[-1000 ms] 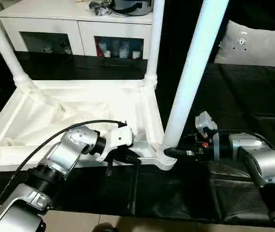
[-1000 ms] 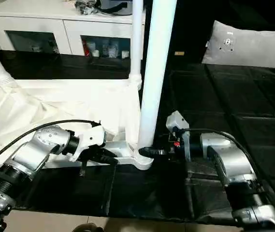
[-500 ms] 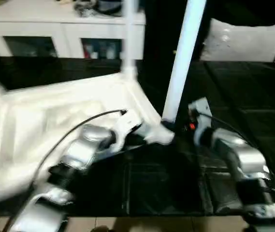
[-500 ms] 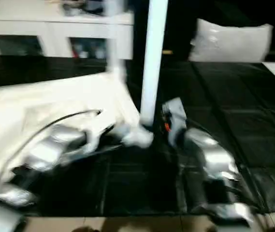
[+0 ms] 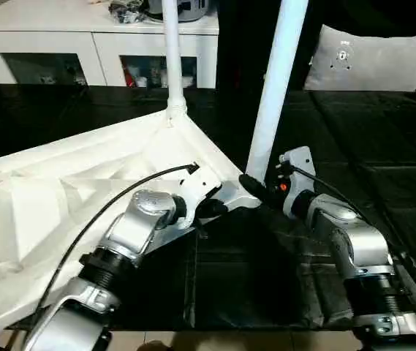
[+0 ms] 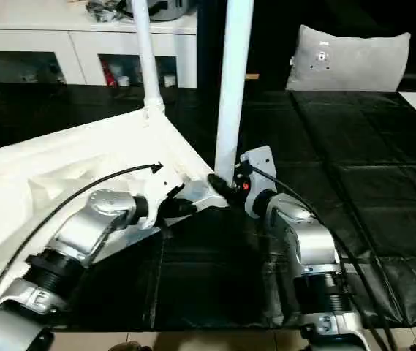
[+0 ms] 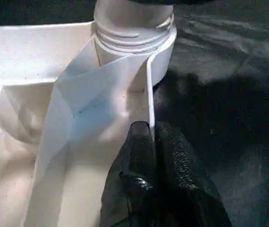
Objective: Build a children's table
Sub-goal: Rotate leg to tighten
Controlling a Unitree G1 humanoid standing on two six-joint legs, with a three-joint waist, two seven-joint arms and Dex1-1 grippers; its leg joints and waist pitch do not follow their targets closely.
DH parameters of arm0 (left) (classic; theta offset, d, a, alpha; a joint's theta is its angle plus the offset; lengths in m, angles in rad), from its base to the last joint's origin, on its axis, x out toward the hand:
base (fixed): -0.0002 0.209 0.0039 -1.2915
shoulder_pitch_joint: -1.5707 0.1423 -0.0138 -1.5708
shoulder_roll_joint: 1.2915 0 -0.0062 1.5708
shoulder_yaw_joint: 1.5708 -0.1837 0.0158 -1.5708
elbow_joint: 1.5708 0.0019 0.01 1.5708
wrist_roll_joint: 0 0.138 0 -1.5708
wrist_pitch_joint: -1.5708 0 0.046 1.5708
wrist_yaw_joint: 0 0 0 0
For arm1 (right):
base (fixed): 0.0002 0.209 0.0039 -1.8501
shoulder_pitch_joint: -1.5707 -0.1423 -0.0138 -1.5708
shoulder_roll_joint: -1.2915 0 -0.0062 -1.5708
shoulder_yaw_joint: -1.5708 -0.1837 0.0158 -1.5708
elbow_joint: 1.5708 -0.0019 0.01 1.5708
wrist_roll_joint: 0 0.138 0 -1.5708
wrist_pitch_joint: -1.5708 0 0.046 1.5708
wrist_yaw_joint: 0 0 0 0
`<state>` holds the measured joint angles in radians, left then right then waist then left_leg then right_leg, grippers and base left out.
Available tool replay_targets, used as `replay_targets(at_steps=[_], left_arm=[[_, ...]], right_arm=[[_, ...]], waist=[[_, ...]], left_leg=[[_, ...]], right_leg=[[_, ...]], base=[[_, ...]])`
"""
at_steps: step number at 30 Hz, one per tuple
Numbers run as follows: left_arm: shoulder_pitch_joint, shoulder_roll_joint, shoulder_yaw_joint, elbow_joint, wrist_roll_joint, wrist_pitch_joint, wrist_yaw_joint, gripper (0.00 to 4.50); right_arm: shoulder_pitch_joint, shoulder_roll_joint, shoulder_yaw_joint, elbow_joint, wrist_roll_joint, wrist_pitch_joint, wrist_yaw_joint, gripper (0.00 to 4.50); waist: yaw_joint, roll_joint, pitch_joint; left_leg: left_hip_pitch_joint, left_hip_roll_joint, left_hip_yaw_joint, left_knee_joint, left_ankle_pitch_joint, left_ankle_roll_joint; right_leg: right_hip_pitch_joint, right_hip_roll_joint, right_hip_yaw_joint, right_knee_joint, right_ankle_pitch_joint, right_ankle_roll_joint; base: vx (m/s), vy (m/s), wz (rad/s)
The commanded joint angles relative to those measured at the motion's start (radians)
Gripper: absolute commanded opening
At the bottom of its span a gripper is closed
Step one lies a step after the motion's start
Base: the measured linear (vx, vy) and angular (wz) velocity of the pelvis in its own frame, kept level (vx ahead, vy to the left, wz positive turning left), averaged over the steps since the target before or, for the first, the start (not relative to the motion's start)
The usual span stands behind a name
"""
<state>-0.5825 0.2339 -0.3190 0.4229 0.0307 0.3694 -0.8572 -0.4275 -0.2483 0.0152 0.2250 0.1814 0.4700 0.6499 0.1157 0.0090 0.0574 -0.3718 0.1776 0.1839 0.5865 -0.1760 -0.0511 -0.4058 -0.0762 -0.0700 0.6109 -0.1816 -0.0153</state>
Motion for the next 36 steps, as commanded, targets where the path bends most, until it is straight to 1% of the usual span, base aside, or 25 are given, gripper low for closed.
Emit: replay_targets(at_steps=[1,2,3,4,5,6,7,8,9,10,11,12,13,14,17,18,21,24,28,29,31,36], left_arm=[[-0.013,0.004,-0.016,-0.065,-0.009,-0.065,-0.06,0.0],[-0.008,0.033,-0.032,-0.061,-0.01,-0.097,-0.108,0.0],[-0.008,0.033,-0.032,-0.061,-0.01,-0.097,-0.108,0.0],[-0.006,0.047,-0.037,-0.06,-0.013,-0.11,-0.131,0.0],[-0.004,0.058,-0.04,-0.061,-0.018,-0.122,-0.152,0.0],[-0.002,0.069,-0.043,-0.064,-0.023,-0.136,-0.175,0.0],[-0.001,0.077,-0.045,-0.066,-0.029,-0.147,-0.194,0.0],[0.002,0.085,-0.048,-0.069,-0.034,-0.155,-0.213,0.0],[0.007,0.102,-0.055,-0.074,-0.043,-0.168,-0.252,0.0],[0.007,0.102,-0.055,-0.074,-0.043,-0.168,-0.252,0.0],[0.011,0.119,-0.065,-0.08,-0.047,-0.176,-0.288,0.0],[0.015,0.137,-0.076,-0.084,-0.048,-0.189,-0.323,0.0],[0.016,0.145,-0.08,-0.086,-0.046,-0.195,-0.334,0.0],[0.018,0.159,-0.088,-0.087,-0.044,-0.203,-0.356,0.0],[0.018,0.198,-0.102,-0.082,-0.042,-0.231,-0.424,0.0],[0.017,0.2,-0.103,-0.08,-0.042,-0.234,-0.428,0.0],[0.015,0.21,-0.11,-0.076,-0.041,-0.251,-0.45,0.0],[0.015,0.212,-0.112,-0.077,-0.044,-0.253,-0.455,0.0],[0.014,0.213,-0.113,-0.075,-0.046,-0.26,-0.464,0.0],[0.014,0.212,-0.112,-0.073,-0.046,-0.262,-0.466,0.0],[0.013,0.21,-0.111,-0.07,-0.045,-0.266,-0.467,0.0],[0.015,0.209,-0.109,-0.066,-0.044,-0.266,-0.464,0.0]], right_arm=[[0.009,-0.013,0.021,-0.003,0.007,-0.008,0.053,3.55],[0.013,-0.059,0.021,-0.006,0.012,-0.018,0.109,3.77],[0.013,-0.059,0.021,-0.006,0.012,-0.018,0.109,3.86],[0.014,-0.082,0.017,-0.009,0.018,-0.021,0.138,3.86],[0.014,-0.105,0.014,-0.012,0.023,-0.024,0.165,3.99],[0.015,-0.126,0.014,-0.015,0.026,-0.027,0.191,3.99],[0.015,-0.142,0.017,-0.017,0.03,-0.029,0.211,4.09],[0.015,-0.159,0.02,-0.02,0.034,-0.032,0.233,4.19],[0.018,-0.185,0.026,-0.027,0.044,-0.035,0.273,4.3],[0.018,-0.185,0.026,-0.027,0.044,-0.035,0.273,4.39],[0.019,-0.202,0.027,-0.033,0.056,-0.033,0.304,4.39],[0.02,-0.218,0.03,-0.038,0.065,-0.034,0.333,4.39],[0.021,-0.224,0.032,-0.04,0.066,-0.037,0.343,4.39],[0.026,-0.235,0.037,-0.048,0.074,-0.041,0.371,4.39],[0.053,-0.285,0.074,-0.08,0.102,-0.054,0.498,4.39],[0.055,-0.289,0.078,-0.082,0.104,-0.055,0.509,4.14],[0.063,-0.309,0.103,-0.092,0.119,-0.037,0.567,4.02],[0.064,-0.308,0.106,-0.091,0.126,-0.036,0.579,3.63],[0.059,-0.297,0.117,-0.073,0.132,-0.045,0.593,3.26],[0.059,-0.297,0.122,-0.073,0.136,-0.042,0.604,3.26],[0.059,-0.298,0.128,-0.072,0.142,-0.037,0.619,3.09],[0.053,-0.288,0.136,-0.042,0.142,-0.049,0.629,2.57]], waist=[[0.005,-0.004,-0.07],[0.006,-0.004,-0.071],[0.009,-0.005,-0.072],[0.011,-0.004,-0.072],[0.017,-0.003,-0.072],[0.023,-0.001,-0.072],[0.026,0.001,-0.072],[0.029,-0.002,-0.072],[0.03,0.0,-0.071],[0.032,-0.001,-0.072],[0.034,-0.003,-0.072],[0.035,-0.002,-0.072],[0.038,-0.005,-0.072],[0.039,-0.004,-0.07],[0.047,-0.004,-0.069],[0.05,-0.003,-0.069],[0.052,-0.004,-0.069],[0.053,-0.004,-0.07],[0.053,-0.006,-0.069],[0.054,-0.007,-0.07],[0.054,-0.007,-0.071],[0.054,-0.007,-0.071]], left_leg=[[0.013,0.05,-0.023,-0.066,-0.195,0.021],[0.012,0.051,-0.023,-0.065,-0.181,0.023],[0.015,0.051,-0.022,-0.064,-0.179,0.031],[0.015,0.051,-0.021,-0.062,-0.175,0.032],[0.014,0.052,-0.022,-0.062,-0.173,0.034],[0.016,0.053,-0.021,-0.062,-0.171,0.033],[0.016,0.054,-0.021,-0.062,-0.174,0.031],[0.016,0.054,-0.02,-0.062,-0.184,0.029],[0.016,0.055,-0.022,-0.063,-0.191,0.026],[0.016,0.054,-0.022,-0.062,-0.194,0.028],[0.016,0.055,-0.022,-0.062,-0.195,0.029],[0.016,0.056,-0.021,-0.062,-0.193,0.03],[0.014,0.056,-0.022,-0.062,-0.193,0.033],[0.014,0.056,-0.021,-0.062,-0.196,0.036],[0.015,0.057,-0.021,-0.062,-0.207,0.039],[0.017,0.059,-0.021,-0.063,-0.211,0.037],[0.018,0.06,-0.023,-0.064,-0.224,0.028],[0.018,0.06,-0.023,-0.064,-0.226,0.024],[0.015,0.057,-0.022,-0.062,-0.219,0.026],[0.016,0.058,-0.023,-0.062,-0.217,0.027],[0.015,0.058,-0.023,-0.062,-0.21,0.03],[0.013,0.057,-0.022,-0.06,-0.202,0.032]], right_leg=[[0.056,-0.078,0.051,-0.079,-0.213,-0.168],[0.055,-0.078,0.051,-0.074,-0.188,-0.178],[0.055,-0.078,0.051,-0.075,-0.179,-0.182],[0.053,-0.078,0.052,-0.074,-0.174,-0.187],[0.055,-0.079,0.051,-0.072,-0.172,-0.191],[0.053,-0.078,0.051,-0.072,-0.171,-0.192],[0.053,-0.078,0.051,-0.071,-0.17,-0.194],[0.053,-0.078,0.051,-0.07,-0.17,-0.198],[0.053,-0.079,0.05,-0.07,-0.175,-0.2],[0.054,-0.078,0.049,-0.071,-0.178,-0.199],[0.055,-0.08,0.05,-0.069,-0.18,-0.202],[0.055,-0.08,0.05,-0.069,-0.18,-0.202],[0.055,-0.081,0.05,-0.068,-0.183,-0.202],[0.053,-0.08,0.05,-0.07,-0.192,-0.2],[0.053,-0.081,0.05,-0.073,-0.231,-0.188],[0.05,-0.08,0.05,-0.074,-0.24,-0.186],[0.048,-0.082,0.05,-0.073,-0.257,-0.192],[0.049,-0.084,0.051,-0.073,-0.254,-0.198],[0.05,-0.084,0.051,-0.074,-0.261,-0.195],[0.05,-0.084,0.05,-0.074,-0.266,-0.192],[0.05,-0.083,0.05,-0.073,-0.256,-0.193],[0.05,-0.083,0.049,-0.071,-0.245,-0.199]], base=[[0.0,0.0,0.0],[0.0,0.0,0.0],[0.0,0.0,0.0],[0.0,0.0,0.0],[0.0,0.0,0.0],[0.0,0.0,0.0],[0.0,0.0,0.0],[0.0,0.0,0.0],[0.0,0.0,0.0],[0.0,0.0,0.0],[0.0,0.0,0.0],[0.0,0.0,0.0],[0.0,0.0,0.0],[0.0,0.0,0.0],[0.0,0.0,0.0],[0.0,0.0,0.0],[0.0,0.0,0.0],[0.0,0.0,0.0],[0.0,0.0,0.0],[0.0,0.0,0.0],[0.0,0.0,0.0],[0.0,0.0,0.0]])
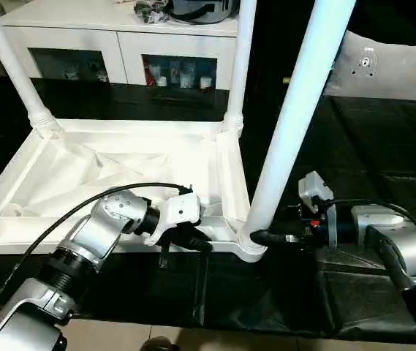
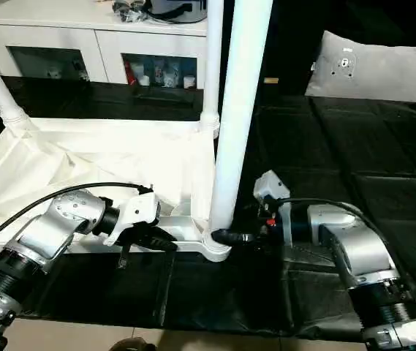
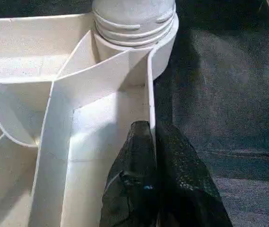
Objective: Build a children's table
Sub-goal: Rotate leg to tighten
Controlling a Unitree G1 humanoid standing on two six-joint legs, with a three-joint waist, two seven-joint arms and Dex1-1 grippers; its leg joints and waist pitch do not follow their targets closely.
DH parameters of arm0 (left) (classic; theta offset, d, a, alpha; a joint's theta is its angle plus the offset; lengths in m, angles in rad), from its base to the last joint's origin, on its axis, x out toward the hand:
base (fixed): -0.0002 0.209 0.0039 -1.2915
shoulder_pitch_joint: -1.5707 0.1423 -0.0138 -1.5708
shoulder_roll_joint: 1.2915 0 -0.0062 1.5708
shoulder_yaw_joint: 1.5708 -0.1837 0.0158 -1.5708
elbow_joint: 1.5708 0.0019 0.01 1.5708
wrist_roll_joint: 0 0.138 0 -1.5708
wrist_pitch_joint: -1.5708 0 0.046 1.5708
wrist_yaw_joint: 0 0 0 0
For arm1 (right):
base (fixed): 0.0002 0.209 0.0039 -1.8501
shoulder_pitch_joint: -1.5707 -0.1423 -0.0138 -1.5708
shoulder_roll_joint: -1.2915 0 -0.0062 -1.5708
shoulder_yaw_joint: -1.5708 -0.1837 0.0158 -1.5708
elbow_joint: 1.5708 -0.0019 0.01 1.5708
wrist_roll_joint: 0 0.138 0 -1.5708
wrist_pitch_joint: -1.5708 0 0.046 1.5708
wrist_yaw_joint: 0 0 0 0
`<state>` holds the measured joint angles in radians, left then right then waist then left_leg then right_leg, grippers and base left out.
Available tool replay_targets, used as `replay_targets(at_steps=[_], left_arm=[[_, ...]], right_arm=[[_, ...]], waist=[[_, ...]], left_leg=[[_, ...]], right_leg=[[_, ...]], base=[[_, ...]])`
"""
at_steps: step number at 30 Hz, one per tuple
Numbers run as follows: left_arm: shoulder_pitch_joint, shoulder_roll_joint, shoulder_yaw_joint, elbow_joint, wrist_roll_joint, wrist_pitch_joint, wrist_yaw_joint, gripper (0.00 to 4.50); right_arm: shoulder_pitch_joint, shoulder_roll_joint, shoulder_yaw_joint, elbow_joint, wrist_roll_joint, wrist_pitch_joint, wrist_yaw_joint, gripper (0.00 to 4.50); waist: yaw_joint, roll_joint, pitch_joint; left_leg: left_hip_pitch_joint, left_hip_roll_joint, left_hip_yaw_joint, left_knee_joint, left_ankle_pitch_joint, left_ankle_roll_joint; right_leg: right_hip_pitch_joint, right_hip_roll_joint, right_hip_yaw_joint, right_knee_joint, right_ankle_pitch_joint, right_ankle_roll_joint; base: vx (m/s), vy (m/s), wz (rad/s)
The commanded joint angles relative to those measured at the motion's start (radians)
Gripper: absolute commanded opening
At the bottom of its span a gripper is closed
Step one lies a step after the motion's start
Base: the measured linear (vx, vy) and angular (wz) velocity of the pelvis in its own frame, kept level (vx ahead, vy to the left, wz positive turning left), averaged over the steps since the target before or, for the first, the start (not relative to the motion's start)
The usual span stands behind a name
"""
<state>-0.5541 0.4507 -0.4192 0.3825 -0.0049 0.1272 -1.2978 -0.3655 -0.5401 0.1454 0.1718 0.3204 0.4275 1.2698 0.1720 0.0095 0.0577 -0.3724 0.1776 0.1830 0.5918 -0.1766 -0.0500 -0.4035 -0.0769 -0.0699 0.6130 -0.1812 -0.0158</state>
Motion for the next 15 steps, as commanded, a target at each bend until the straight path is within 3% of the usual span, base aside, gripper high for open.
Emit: replay_targets(at_steps=[1,10,12,13,15], left_arm=[[-0.013,-0.008,-0.008,-0.025,-0.008,-0.024,-0.023,0.0],[-0.008,-0.036,0.014,-0.04,-0.027,0.043,0.02,0.0],[-0.012,-0.063,0.029,-0.05,-0.03,0.109,0.07,0.0],[-0.015,-0.079,0.04,-0.053,-0.033,0.138,0.099,0.0],[-0.03,-0.152,0.088,-0.054,-0.038,0.243,0.233,0.0]], right_arm=[[-0.01,0.006,0.007,0.015,0.002,-0.009,0.01,2.46],[0.012,0.117,0.008,0.049,0.02,-0.017,-0.078,2.01],[0.01,0.175,0.005,0.055,-0.004,-0.012,-0.182,2.0],[0.008,0.195,-0.004,0.057,-0.014,-0.006,-0.233,2.0],[-0.006,0.27,-0.049,0.077,-0.054,0.021,-0.433,1.99]], waist=[[-0.002,-0.007,-0.072],[-0.008,-0.008,-0.068],[-0.015,-0.007,-0.064],[-0.018,0.001,-0.065],[-0.034,-0.002,-0.063]], left_leg=[[0.015,0.058,-0.021,-0.065,-0.2,0.031],[0.017,0.056,-0.023,-0.07,-0.235,0.017],[0.018,0.055,-0.026,-0.075,-0.262,0.002],[0.019,0.056,-0.027,-0.076,-0.27,-0.007],[0.022,0.055,-0.029,-0.079,-0.292,-0.033]], right_leg=[[0.048,-0.083,0.049,-0.073,-0.246,-0.199],[0.045,-0.084,0.049,-0.081,-0.318,-0.182],[0.045,-0.084,0.048,-0.086,-0.369,-0.167],[0.044,-0.084,0.049,-0.084,-0.374,-0.168],[0.042,-0.082,0.048,-0.085,-0.39,-0.166]], base=[[0.0,0.0,0.0],[0.0,0.0,0.0],[0.0,0.0,0.0],[0.0,0.0,0.0],[0.0,0.0,0.0]])
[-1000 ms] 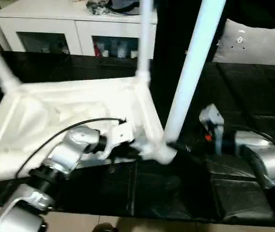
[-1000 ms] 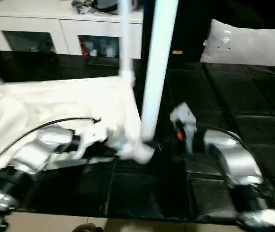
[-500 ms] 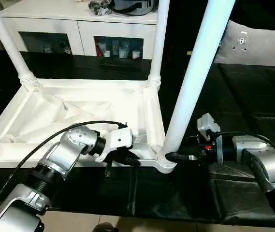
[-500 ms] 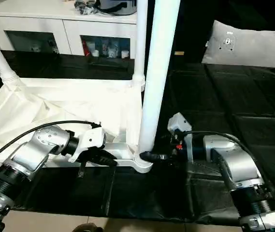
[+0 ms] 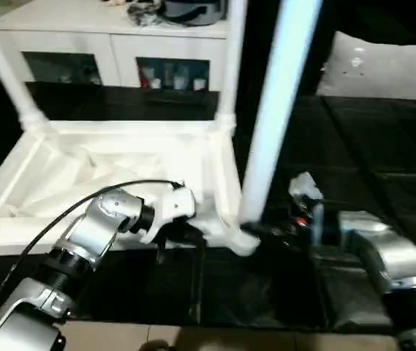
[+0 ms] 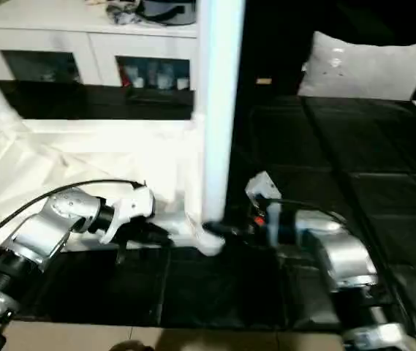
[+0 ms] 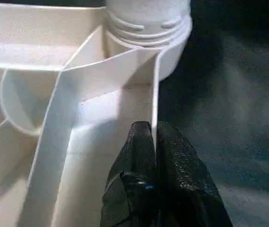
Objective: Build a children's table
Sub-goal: Rotate leg to tighten
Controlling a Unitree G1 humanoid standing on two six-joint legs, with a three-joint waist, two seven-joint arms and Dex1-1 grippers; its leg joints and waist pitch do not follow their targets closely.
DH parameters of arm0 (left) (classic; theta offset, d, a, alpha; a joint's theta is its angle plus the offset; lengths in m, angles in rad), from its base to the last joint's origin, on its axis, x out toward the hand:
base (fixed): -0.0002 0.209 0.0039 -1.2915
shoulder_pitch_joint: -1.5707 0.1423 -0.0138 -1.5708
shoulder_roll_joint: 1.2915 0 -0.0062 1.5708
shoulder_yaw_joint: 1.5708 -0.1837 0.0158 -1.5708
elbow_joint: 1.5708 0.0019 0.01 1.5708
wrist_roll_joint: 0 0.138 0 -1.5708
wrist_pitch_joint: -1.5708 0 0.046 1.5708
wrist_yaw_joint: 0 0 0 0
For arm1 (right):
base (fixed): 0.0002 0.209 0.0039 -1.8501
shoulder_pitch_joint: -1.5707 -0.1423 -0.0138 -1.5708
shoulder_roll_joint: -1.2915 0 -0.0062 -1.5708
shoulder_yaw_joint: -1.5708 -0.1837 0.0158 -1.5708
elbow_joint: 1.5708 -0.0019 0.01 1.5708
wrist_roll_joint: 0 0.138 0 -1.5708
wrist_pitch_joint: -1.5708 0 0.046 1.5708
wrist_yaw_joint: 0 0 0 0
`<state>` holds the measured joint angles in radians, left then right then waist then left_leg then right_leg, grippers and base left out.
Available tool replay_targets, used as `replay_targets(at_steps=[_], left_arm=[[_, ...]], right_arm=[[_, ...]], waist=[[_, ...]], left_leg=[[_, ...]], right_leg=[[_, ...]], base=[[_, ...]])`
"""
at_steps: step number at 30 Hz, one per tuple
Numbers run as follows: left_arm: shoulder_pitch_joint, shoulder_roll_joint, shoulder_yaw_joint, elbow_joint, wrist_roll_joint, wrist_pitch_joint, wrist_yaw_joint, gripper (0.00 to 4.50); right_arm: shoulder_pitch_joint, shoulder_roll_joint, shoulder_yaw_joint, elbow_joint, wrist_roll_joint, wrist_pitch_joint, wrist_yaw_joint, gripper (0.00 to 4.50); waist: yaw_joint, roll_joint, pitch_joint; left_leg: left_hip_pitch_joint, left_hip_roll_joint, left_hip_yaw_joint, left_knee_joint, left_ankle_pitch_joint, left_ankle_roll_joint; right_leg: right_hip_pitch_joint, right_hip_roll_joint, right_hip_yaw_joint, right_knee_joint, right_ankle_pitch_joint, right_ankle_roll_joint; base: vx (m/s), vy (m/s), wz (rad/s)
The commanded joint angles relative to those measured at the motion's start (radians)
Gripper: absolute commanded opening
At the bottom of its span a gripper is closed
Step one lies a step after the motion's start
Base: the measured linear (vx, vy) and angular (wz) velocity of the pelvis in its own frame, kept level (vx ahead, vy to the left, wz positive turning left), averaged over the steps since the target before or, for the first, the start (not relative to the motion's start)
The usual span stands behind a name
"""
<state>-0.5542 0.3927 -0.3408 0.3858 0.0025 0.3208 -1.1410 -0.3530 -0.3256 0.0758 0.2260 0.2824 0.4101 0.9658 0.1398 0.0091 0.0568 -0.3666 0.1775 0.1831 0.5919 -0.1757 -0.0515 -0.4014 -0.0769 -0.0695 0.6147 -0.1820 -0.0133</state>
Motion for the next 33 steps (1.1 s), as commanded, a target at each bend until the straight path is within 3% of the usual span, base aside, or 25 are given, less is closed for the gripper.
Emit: replay_targets(at_steps=[1,3,5,6,8,9,11,12,14,15,18,21,27,30,33], left_arm=[[-0.04,-0.123,0.029,-0.05,-0.044,0.086,0.133,0.0],[-0.064,-0.181,0.072,-0.025,-0.032,0.153,0.253,0.0],[-0.079,-0.222,0.095,0.003,-0.022,0.152,0.335,0.0],[-0.083,-0.239,0.103,0.015,-0.02,0.143,0.365,0.0],[-0.085,-0.264,0.113,0.018,-0.023,0.141,0.395,0.0],[-0.082,-0.269,0.107,0.01,-0.022,0.137,0.392,0.0],[-0.072,-0.267,0.09,-0.01,-0.01,0.121,0.375,0.0],[-0.066,-0.261,0.079,-0.022,0.0,0.111,0.366,0.0],[-0.056,-0.241,0.062,-0.037,0.011,0.094,0.344,0.0],[-0.055,-0.237,0.061,-0.035,0.011,0.091,0.34,0.0],[-0.053,-0.217,0.055,-0.026,0.01,0.066,0.323,0.0],[-0.045,-0.18,0.039,-0.027,-0.002,0.028,0.26,0.0],[-0.036,-0.11,0.001,-0.013,-0.009,-0.045,0.121,0.0],[-0.033,-0.077,-0.013,-0.015,-0.024,-0.084,0.042,0.0],[-0.026,-0.026,-0.039,-0.029,-0.039,-0.116,-0.068,0.0]], right_arm=[[-0.028,0.079,0.0,0.037,-0.028,0.05,-0.196,1.99],[-0.055,0.134,-0.047,0.074,-0.065,0.061,-0.354,1.98],[-0.087,0.18,-0.087,0.104,-0.078,0.073,-0.472,1.98],[-0.096,0.19,-0.09,0.103,-0.08,0.07,-0.491,1.98],[-0.099,0.195,-0.075,0.089,-0.097,0.055,-0.5,1.98],[-0.094,0.204,-0.069,0.067,-0.095,0.061,-0.497,2.52],[-0.083,0.221,-0.068,0.021,-0.085,0.084,-0.493,2.66],[-0.077,0.223,-0.069,-0.002,-0.074,0.093,-0.485,2.72],[-0.067,0.214,-0.075,-0.047,-0.049,0.114,-0.463,2.94],[-0.068,0.211,-0.076,-0.051,-0.046,0.116,-0.458,2.94],[-0.064,0.183,-0.069,-0.061,-0.041,0.111,-0.435,3.26],[-0.049,0.112,-0.066,-0.09,-0.017,0.126,-0.349,3.46],[-0.04,-0.018,-0.07,-0.12,0.009,0.142,-0.178,4.01],[-0.041,-0.082,-0.055,-0.109,0.009,0.121,-0.097,4.32],[-0.037,-0.157,-0.023,-0.101,0.029,0.081,0.045,4.32]], waist=[[-0.004,-0.002,-0.062],[-0.017,-0.004,-0.064],[-0.032,-0.006,-0.067],[-0.035,-0.013,-0.07],[-0.035,-0.012,-0.072],[-0.034,-0.014,-0.076],[-0.032,-0.012,-0.079],[-0.03,-0.011,-0.08],[-0.026,-0.01,-0.082],[-0.024,-0.003,-0.084],[-0.025,-0.002,-0.077],[-0.019,-0.005,-0.073],[-0.006,-0.006,-0.074],[0.008,-0.005,-0.074],[0.017,-0.003,-0.074]], left_leg=[[0.017,0.053,-0.03,-0.079,-0.296,-0.034],[0.013,0.05,-0.033,-0.08,-0.292,-0.036],[0.01,0.045,-0.032,-0.077,-0.275,-0.037],[0.005,0.044,-0.031,-0.076,-0.246,-0.024],[0.004,0.043,-0.025,-0.069,-0.201,0.002],[-0.001,0.04,-0.022,-0.065,-0.159,0.02],[-0.003,0.041,-0.022,-0.063,-0.118,0.038],[-0.004,0.041,-0.021,-0.061,-0.079,0.064],[-0.005,0.043,-0.021,-0.058,-0.06,0.078],[-0.004,0.045,-0.022,-0.057,-0.052,0.082],[-0.001,0.047,-0.021,-0.061,-0.113,0.066],[0.001,0.049,-0.02,-0.064,-0.157,0.045],[0.003,0.052,-0.021,-0.063,-0.169,0.037],[0.006,0.053,-0.02,-0.063,-0.172,0.032],[0.005,0.055,-0.02,-0.061,-0.182,0.034]], right_leg=[[0.038,-0.084,0.046,-0.091,-0.4,-0.167],[0.043,-0.084,0.043,-0.092,-0.399,-0.161],[0.043,-0.082,0.044,-0.091,-0.37,-0.166],[0.05,-0.082,0.044,-0.091,-0.337,-0.161],[0.049,-0.079,0.048,-0.087,-0.262,-0.169],[0.054,-0.078,0.049,-0.081,-0.2,-0.178],[0.056,-0.076,0.048,-0.073,-0.137,-0.188],[0.056,-0.073,0.048,-0.066,-0.067,-0.202],[0.057,-0.073,0.047,-0.06,-0.031,-0.211],[0.054,-0.072,0.047,-0.056,-0.014,-0.218],[0.049,-0.072,0.045,-0.065,-0.067,-0.227],[0.05,-0.074,0.047,-0.073,-0.143,-0.199],[0.046,-0.076,0.048,-0.075,-0.187,-0.179],[0.042,-0.078,0.049,-0.074,-0.188,-0.183],[0.043,-0.079,0.048,-0.072,-0.187,-0.187]], base=[[0.0,0.0,0.0],[0.0,0.0,0.0],[0.0,0.0,0.0],[0.0,0.0,0.0],[0.0,0.0,0.0],[0.0,0.0,0.0],[0.0,0.0,0.0],[0.0,0.0,0.0],[0.0,0.0,0.0],[0.0,0.0,0.0],[0.0,0.0,0.0],[0.0,0.0,0.0],[0.0,0.0,0.0],[0.0,0.0,0.0],[0.0,0.0,0.0]])
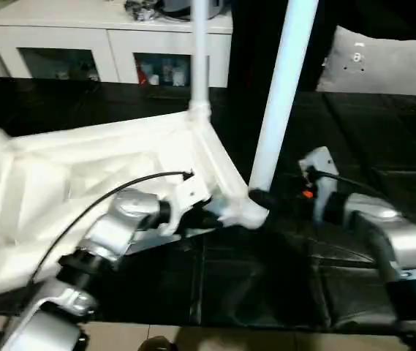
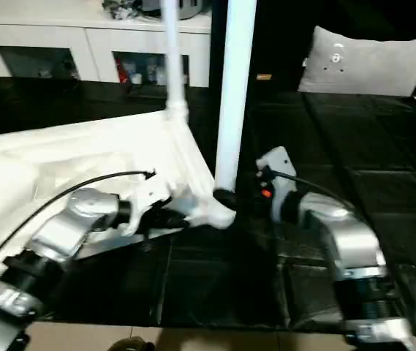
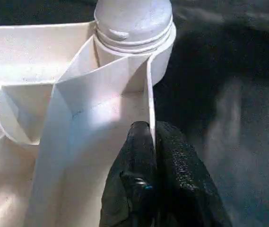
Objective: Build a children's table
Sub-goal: Rotate leg to tighten
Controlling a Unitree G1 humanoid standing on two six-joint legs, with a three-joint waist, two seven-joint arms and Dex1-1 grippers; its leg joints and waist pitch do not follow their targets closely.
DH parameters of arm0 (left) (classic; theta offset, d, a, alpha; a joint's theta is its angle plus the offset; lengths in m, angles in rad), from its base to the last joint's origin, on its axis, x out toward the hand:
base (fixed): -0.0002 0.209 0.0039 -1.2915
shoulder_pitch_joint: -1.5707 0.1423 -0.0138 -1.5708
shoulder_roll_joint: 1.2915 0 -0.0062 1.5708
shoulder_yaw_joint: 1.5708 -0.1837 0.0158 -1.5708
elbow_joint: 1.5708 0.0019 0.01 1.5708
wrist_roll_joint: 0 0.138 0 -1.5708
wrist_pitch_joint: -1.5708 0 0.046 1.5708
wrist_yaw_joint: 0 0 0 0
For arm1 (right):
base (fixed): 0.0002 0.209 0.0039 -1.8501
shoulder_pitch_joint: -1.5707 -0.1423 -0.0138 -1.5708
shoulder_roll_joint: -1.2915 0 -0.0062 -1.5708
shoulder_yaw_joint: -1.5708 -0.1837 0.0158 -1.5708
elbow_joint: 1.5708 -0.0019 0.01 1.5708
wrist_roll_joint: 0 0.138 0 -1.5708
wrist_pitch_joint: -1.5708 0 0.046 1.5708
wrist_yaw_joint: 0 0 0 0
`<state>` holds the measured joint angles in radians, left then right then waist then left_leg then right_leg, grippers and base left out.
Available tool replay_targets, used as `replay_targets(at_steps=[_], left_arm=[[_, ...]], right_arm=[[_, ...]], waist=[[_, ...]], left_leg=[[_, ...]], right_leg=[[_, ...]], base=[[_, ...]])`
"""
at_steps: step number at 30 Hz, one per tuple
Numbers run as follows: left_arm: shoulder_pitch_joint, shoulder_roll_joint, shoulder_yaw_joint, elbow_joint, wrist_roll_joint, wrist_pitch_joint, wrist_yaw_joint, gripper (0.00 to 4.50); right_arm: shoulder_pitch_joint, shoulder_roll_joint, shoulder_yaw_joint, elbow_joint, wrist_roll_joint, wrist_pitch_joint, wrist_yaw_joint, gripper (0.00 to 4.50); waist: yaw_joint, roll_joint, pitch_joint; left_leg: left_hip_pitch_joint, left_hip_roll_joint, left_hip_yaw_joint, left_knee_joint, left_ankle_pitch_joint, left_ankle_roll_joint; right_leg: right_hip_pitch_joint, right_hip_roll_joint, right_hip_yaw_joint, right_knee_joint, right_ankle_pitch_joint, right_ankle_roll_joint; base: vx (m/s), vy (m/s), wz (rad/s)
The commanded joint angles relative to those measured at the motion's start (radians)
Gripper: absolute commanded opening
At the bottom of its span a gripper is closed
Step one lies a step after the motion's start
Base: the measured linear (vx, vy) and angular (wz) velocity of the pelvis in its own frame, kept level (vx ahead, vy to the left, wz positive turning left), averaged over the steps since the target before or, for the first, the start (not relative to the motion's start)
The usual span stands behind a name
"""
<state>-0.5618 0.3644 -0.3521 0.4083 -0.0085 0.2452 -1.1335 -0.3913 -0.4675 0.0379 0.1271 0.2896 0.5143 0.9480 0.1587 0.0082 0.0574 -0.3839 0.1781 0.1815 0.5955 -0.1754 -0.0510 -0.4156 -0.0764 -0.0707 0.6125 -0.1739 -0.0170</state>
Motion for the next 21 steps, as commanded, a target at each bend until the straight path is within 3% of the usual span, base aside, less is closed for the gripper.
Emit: replay_targets(at_steps=[1,8,15,16,21], left_arm=[[-0.017,0.013,-0.033,-0.053,-0.029,-0.05,-0.098,0.0],[-0.015,0.063,-0.056,-0.058,-0.042,-0.083,-0.211,0.0],[-0.006,0.065,-0.057,-0.063,-0.046,-0.094,-0.222,0.0],[-0.005,0.064,-0.057,-0.061,-0.046,-0.096,-0.221,0.0],[-0.007,0.059,-0.055,-0.05,-0.04,-0.105,-0.213,0.0]], right_arm=[[0.002,-0.026,0.02,0.001,0.027,-0.032,0.095,4.07],[0.005,-0.079,0.067,0.011,0.047,-0.04,0.245,3.62],[0.008,-0.098,0.104,0.023,0.06,-0.043,0.326,3.1],[0.008,-0.097,0.106,0.028,0.057,-0.048,0.33,2.85],[0.005,-0.083,0.118,0.077,0.046,-0.081,0.35,2.43]], waist=[[-0.001,-0.003,-0.075],[0.014,-0.006,-0.074],[0.014,-0.008,-0.073],[0.014,-0.008,-0.073],[0.014,-0.009,-0.075]], left_leg=[[0.021,0.054,-0.019,-0.065,-0.184,0.036],[0.022,0.058,-0.019,-0.063,-0.193,0.038],[0.021,0.058,-0.02,-0.063,-0.206,0.032],[0.021,0.057,-0.02,-0.063,-0.206,0.031],[0.019,0.056,-0.02,-0.061,-0.188,0.038]], right_leg=[[0.058,-0.08,0.05,-0.07,-0.198,-0.183],[0.055,-0.081,0.048,-0.067,-0.225,-0.197],[0.053,-0.084,0.049,-0.073,-0.273,-0.186],[0.053,-0.083,0.048,-0.073,-0.274,-0.187],[0.054,-0.082,0.047,-0.069,-0.243,-0.197]], base=[[0.0,0.0,0.0],[0.0,0.0,0.0],[0.0,0.0,0.0],[0.0,0.0,0.0],[0.0,0.0,0.0]])
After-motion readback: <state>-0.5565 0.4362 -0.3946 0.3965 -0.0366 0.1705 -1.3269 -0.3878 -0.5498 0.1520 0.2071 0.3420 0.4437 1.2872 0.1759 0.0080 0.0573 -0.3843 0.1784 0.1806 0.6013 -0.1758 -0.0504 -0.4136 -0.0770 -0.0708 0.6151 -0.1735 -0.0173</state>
